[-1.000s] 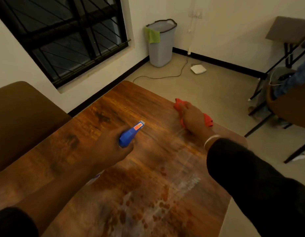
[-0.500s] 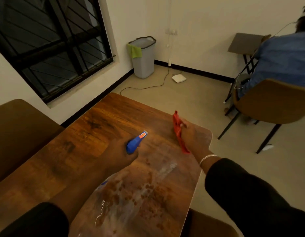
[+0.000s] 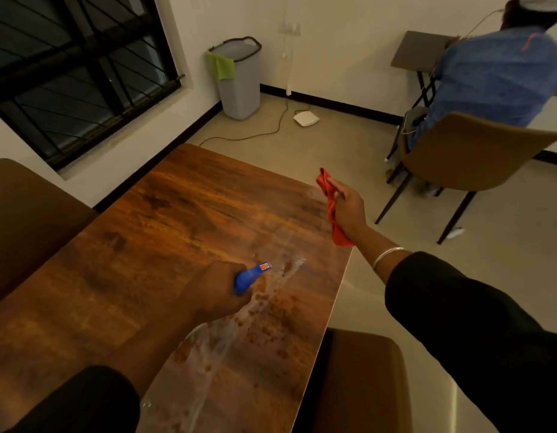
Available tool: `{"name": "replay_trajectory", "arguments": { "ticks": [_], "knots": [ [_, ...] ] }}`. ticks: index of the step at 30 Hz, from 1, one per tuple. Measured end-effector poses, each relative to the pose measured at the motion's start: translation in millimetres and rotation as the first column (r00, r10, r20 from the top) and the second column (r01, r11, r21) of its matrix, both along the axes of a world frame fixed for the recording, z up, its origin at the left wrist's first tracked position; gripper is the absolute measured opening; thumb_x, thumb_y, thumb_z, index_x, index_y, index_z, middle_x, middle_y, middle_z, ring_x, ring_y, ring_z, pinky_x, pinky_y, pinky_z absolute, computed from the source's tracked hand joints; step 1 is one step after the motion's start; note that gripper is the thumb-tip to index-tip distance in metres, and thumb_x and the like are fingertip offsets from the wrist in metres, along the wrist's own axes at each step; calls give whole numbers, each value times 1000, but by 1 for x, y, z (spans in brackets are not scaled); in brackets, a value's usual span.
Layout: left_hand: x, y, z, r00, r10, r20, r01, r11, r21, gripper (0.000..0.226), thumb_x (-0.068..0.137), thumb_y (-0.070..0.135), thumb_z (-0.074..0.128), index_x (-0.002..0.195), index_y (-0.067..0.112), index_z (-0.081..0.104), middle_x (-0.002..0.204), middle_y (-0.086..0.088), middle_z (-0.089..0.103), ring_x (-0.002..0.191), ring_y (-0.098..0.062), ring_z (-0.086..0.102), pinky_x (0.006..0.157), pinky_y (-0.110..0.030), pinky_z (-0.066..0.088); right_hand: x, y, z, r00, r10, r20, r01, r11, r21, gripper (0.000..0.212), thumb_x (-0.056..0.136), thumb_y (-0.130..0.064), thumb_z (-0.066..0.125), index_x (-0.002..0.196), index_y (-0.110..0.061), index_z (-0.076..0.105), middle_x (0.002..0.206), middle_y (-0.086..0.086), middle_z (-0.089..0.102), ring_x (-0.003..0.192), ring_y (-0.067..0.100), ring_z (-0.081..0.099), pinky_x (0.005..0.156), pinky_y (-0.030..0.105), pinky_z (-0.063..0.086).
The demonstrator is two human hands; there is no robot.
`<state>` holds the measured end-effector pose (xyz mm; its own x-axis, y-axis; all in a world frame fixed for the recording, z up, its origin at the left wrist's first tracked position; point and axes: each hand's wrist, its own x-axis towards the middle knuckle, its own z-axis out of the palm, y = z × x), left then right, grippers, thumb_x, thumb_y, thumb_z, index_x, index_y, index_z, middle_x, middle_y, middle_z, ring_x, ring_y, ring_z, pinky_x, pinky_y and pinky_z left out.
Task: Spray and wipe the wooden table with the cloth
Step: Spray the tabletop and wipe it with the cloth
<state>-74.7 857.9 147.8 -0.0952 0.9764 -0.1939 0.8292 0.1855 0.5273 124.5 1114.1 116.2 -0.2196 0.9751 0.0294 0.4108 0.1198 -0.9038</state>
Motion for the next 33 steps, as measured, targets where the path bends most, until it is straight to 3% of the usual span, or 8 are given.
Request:
{"name": "replay_trajectory", "arguments": {
  "ticks": [5,9,16,18,22,26,29,33],
  "knots": [
    [-19,-5,2,997,69,-26,-66,991,115,20,78,32,74,91,21,64,74,2,64,68,-17,60,67,-34,49,-1,-10,-27,989,69,132,-65,997,-35,32,113,-20,43,130,-27,69,123,23,72,84,33,70,62,31,54],
    [-37,1,-4,977,198,83,-210,958,195,16,79,35,73,83,35,58,67,6,62,63,-12,60,63,-33,52,-7,-36,-78,730,325,602,-429,903,32,49,114,-30,37,162,-23,37,170,5,33,159,32,27,128,37,27],
    [-56,34,-14,988,123,94,-146,941,306,24,75,47,61,95,36,54,68,6,61,62,-9,59,56,-33,51,-34,-172,-144,176,537,825,-984,102,143,56,110,-48,32,163,-31,32,171,0,31,159,28,22,131,48,9],
    [-59,50,-13,995,61,81,-85,938,335,27,75,46,61,97,33,54,72,4,65,63,-13,62,58,-33,55,-44,-134,-140,90,500,861,-995,7,99,56,111,-48,31,165,-35,24,174,-1,23,161,32,20,130,52,13],
    [-66,76,-17,995,39,92,-73,911,406,32,80,35,72,109,30,59,73,17,59,69,-7,63,58,-11,48,-57,-3,-106,315,354,881,-857,504,105,56,113,-45,22,168,-36,12,177,-1,7,164,32,1,131,57,5],
    [-70,94,-25,995,56,78,-83,908,411,34,80,29,74,111,27,59,76,11,60,63,-11,60,59,-26,53,-56,85,-83,555,275,786,-452,892,7,57,113,-45,24,168,-32,12,177,4,5,163,38,0,130,59,9],
    [-70,115,-28,997,19,78,-48,921,386,26,79,40,68,101,31,58,72,8,60,61,-11,58,57,-29,51,-102,61,-92,550,254,795,-436,900,14,58,112,-40,31,168,-29,18,177,6,10,162,41,3,130,58,5],
    [-70,141,-35,1000,-8,12,3,938,347,37,76,51,62,109,36,55,81,7,64,67,-9,60,63,-37,56,-125,22,-104,320,439,840,-804,595,-5,59,107,-34,47,162,-18,35,171,8,30,158,40,21,127,59,21]
  ]
}}
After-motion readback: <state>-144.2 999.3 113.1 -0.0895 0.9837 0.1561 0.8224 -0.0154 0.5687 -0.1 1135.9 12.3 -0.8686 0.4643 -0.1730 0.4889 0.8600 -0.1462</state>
